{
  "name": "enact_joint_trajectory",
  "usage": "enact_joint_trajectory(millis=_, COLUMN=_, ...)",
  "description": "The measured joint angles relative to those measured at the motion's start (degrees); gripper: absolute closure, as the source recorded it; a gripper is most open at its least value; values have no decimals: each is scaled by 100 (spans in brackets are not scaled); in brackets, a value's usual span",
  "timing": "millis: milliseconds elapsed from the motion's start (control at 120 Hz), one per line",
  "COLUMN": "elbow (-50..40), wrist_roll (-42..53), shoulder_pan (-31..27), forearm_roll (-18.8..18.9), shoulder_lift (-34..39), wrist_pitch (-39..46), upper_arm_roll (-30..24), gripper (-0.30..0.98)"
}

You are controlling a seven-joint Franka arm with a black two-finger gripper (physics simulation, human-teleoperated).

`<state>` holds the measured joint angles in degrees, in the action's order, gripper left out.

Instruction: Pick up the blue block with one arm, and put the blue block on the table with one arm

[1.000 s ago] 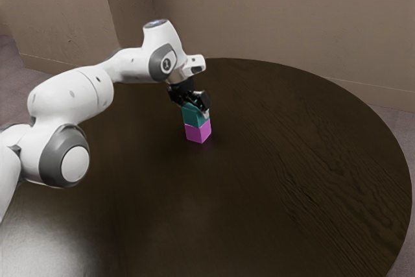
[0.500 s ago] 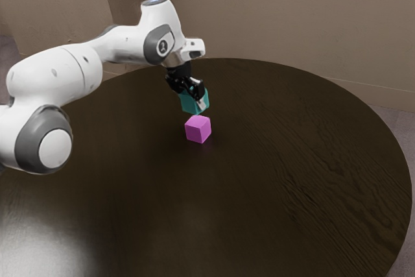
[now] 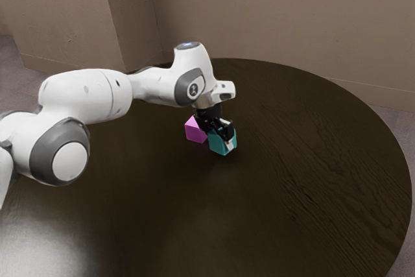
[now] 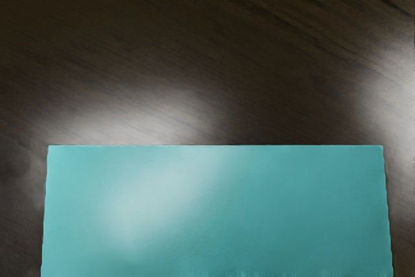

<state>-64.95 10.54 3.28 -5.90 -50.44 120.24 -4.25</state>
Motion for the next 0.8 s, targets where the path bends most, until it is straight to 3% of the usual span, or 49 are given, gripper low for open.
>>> enact_joint_trajectory(millis=317, elbow=-157, wrist_roll=107, shoulder_pan=5, forearm_roll=-294, shoulder_lift=181, wrist_pitch=347, upper_arm_roll=-3, gripper=9)
enact_joint_trajectory(millis=367, elbow=-623, wrist_roll=116, shoulder_pan=6, forearm_roll=-299, shoulder_lift=725, wrist_pitch=360, upper_arm_roll=0, gripper=7)
enact_joint_trajectory(millis=467, elbow=-2211, wrist_roll=120, shoulder_pan=12, forearm_roll=-271, shoulder_lift=3007, wrist_pitch=181, upper_arm_roll=20, gripper=4)
enact_joint_trajectory(millis=575, elbow=-2838, wrist_roll=25, shoulder_pan=126, forearm_roll=211, shoulder_lift=5063, wrist_pitch=-727, upper_arm_roll=177, gripper=3)
enact_joint_trajectory(millis=650, elbow=-3047, wrist_roll=27, shoulder_pan=387, forearm_roll=453, shoulder_lift=5510, wrist_pitch=-1183, upper_arm_roll=532, gripper=2)
enact_joint_trajectory(millis=800, elbow=-3096, wrist_roll=16, shoulder_pan=-68, forearm_roll=633, shoulder_lift=5597, wrist_pitch=-1744, upper_arm_roll=817, gripper=1)
